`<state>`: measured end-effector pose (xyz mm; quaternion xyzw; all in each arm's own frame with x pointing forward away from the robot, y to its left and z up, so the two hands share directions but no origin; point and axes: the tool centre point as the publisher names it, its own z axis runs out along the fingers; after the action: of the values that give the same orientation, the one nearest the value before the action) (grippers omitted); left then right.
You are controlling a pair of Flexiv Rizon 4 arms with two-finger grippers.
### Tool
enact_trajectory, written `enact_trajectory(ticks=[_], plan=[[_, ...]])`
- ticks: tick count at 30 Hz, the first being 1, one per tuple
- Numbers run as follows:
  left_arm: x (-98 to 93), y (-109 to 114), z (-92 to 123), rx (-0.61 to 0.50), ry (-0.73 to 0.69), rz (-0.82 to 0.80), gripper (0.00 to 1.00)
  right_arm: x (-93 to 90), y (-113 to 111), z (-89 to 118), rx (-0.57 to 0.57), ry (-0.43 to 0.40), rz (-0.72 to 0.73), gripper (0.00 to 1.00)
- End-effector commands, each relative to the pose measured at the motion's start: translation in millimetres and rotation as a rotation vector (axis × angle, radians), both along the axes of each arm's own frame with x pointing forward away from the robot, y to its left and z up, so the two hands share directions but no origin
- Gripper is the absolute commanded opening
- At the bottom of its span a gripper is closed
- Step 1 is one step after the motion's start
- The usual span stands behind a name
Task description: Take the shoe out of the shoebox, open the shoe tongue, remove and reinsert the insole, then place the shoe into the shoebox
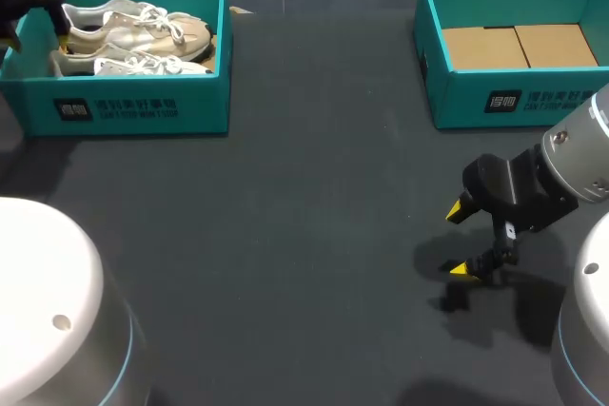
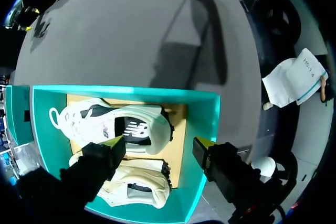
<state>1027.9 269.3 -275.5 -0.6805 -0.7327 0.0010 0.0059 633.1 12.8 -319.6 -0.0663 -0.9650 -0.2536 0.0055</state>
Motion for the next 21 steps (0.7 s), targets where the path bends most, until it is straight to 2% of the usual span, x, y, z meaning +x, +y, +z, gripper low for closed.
enact_trajectory(ticks=[1,13,21], plan=[[1.1,2,-10,-0.001,-0.002,-0.005,0.82,-1.7,0,0,-0.003,-0.002,-0.002,1.0],[7.2,5,-31,0.007,0.01,0.034,0.77,-1.7,0,0,-0.003,-0.002,-0.002,1.0],[8.4,1,-39,0.002,0.014,0.041,0.67,-1.7,0,0,-0.003,-0.002,-0.002,1.0]])
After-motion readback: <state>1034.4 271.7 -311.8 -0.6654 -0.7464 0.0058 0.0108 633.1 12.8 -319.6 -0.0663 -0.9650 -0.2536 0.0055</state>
